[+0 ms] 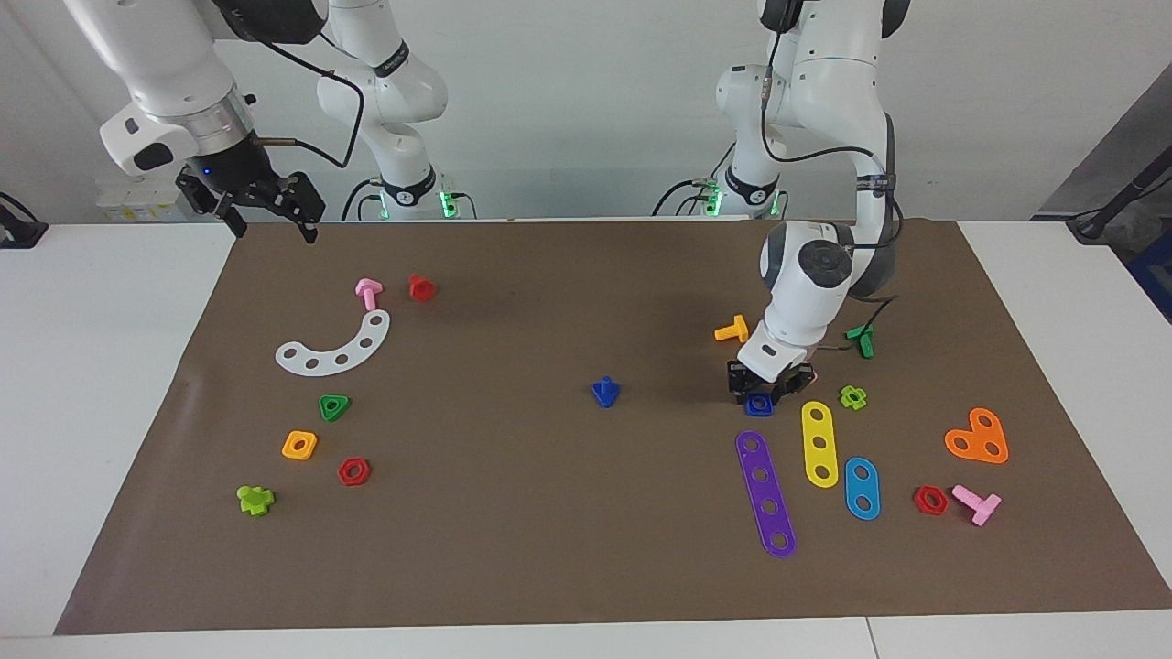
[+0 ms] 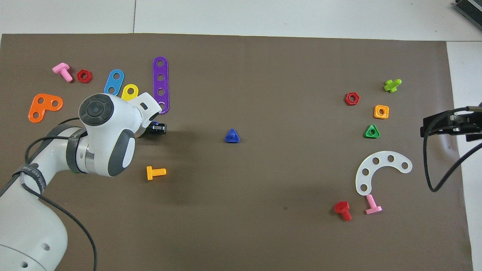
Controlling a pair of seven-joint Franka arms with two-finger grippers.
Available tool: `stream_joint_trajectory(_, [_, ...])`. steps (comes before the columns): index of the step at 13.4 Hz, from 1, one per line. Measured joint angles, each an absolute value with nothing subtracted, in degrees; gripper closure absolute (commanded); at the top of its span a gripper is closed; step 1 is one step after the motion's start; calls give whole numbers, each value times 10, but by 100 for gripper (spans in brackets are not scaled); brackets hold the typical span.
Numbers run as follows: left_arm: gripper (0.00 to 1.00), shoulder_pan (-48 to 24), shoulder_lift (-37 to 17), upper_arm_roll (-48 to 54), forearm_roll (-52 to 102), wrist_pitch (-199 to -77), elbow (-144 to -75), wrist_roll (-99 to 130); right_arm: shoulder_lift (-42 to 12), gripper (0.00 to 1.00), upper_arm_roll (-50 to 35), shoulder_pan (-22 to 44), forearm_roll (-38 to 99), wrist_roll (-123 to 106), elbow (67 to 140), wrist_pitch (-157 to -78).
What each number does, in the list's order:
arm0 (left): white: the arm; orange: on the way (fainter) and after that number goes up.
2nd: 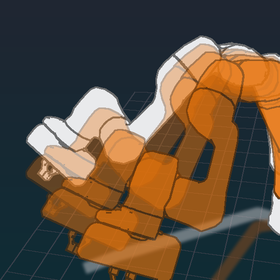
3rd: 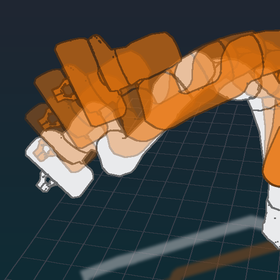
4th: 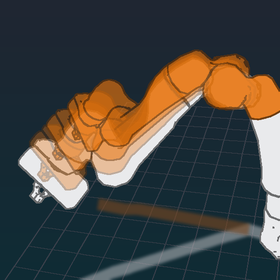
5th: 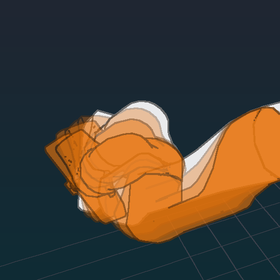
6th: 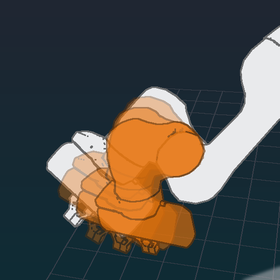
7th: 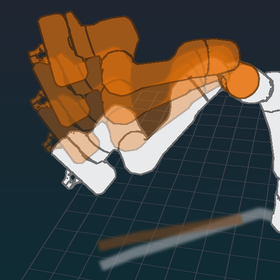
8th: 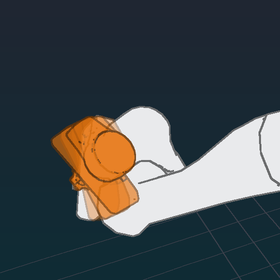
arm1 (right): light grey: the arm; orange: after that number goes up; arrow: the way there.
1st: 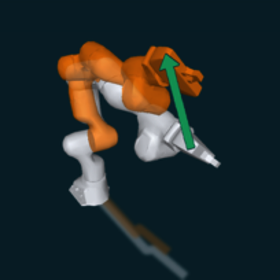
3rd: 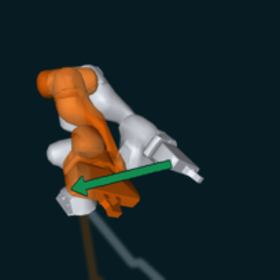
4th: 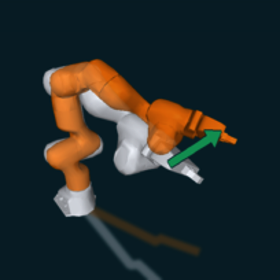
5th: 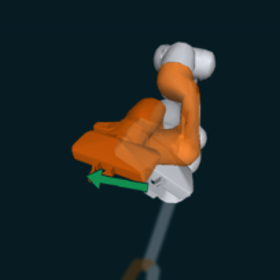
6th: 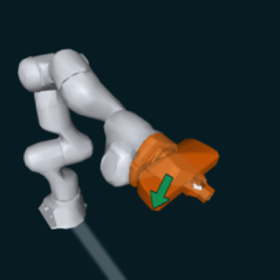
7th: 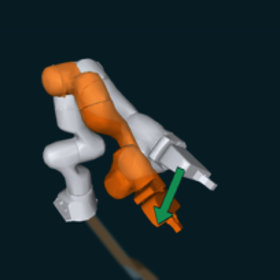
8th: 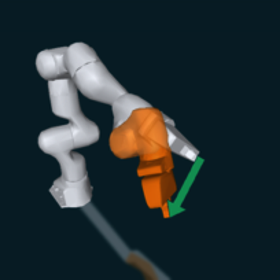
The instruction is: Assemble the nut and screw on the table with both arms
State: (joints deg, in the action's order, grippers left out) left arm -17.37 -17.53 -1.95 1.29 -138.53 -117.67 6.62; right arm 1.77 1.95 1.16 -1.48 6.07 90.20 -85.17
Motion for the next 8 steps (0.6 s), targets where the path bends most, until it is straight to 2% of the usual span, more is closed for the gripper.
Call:
stream_joint_trajectory(6, [64,-173,-174,-21,13,-1385,-1178,59,18,0,19,12,-15,61,902,-852])
stream_joint_trajectory(8, [65,-173,-175,-21,13,-1385,-1177,58,18,0,19,12,-15,61,902,-852])
